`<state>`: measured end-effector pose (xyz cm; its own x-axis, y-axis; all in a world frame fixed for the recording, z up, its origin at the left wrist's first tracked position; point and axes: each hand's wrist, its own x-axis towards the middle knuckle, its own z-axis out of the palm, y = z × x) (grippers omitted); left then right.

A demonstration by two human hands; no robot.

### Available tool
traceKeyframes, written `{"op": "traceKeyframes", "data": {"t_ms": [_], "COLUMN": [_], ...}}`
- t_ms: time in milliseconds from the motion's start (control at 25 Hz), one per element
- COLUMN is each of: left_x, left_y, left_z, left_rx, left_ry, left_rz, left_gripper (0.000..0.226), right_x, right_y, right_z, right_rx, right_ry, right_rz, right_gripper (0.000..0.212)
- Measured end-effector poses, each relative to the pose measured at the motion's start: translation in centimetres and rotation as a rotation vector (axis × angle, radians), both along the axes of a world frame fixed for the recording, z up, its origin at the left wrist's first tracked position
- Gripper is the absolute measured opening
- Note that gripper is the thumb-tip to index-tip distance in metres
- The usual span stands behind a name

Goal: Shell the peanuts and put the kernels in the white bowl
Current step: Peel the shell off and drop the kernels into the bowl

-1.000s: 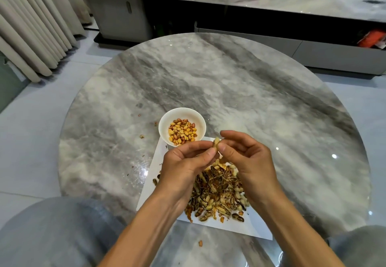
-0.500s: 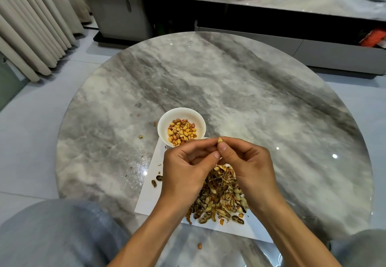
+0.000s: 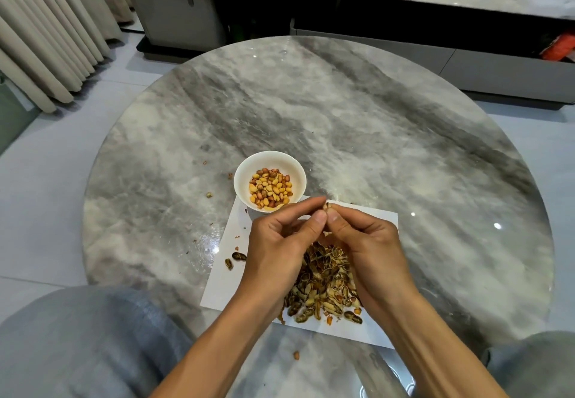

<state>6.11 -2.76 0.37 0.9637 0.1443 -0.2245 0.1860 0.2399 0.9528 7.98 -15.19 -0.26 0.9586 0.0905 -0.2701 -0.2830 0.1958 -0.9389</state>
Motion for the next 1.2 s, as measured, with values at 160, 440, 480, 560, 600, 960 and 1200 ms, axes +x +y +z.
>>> {"op": "traceKeyframes", "data": {"t_ms": [160,440,480,560,600,960,1200], "left_x": [0.4,0.4,0.4,0.4,0.4,0.6,0.6], "left_y": [1.0,0.9,0.9,0.9,0.9,0.9,1.0], "left_z": [-0.1,-0.4,-0.4,-0.5,-0.4,0.0,0.0], "left_rx": [0.33,0.349,0.326,0.291,0.279,0.158,0.119], "left_ry": [-0.146,-0.179,-0.188,-0.204,-0.211,-0.235,-0.231], "left_rz": [-0.095,-0.049,-0.038,-0.022,-0.018,-0.024,-0.034], "left_gripper": [0.035,0.033,0.034,0.034,0.034,0.034,0.033], "right_x": [1.0,1.1,0.9,0.7,0.5,0.6,0.3], "right_y": [-1.5,-1.9,-1.8,-1.5,-1.4,-1.0,-0.4], "right_z": [0.7,1.7,1.7,1.6,1.6,1.8,1.5], "right_rx": [-0.025,-0.182,-0.184,-0.158,-0.134,-0.046,-0.08], "right_ry": [0.039,-0.065,-0.076,-0.095,-0.094,-0.069,-0.121], "right_rz": [0.085,0.113,0.095,0.053,0.036,-0.005,-0.048], "right_gripper": [0.018,0.014,0.013,0.013,0.013,0.012,0.012]}}
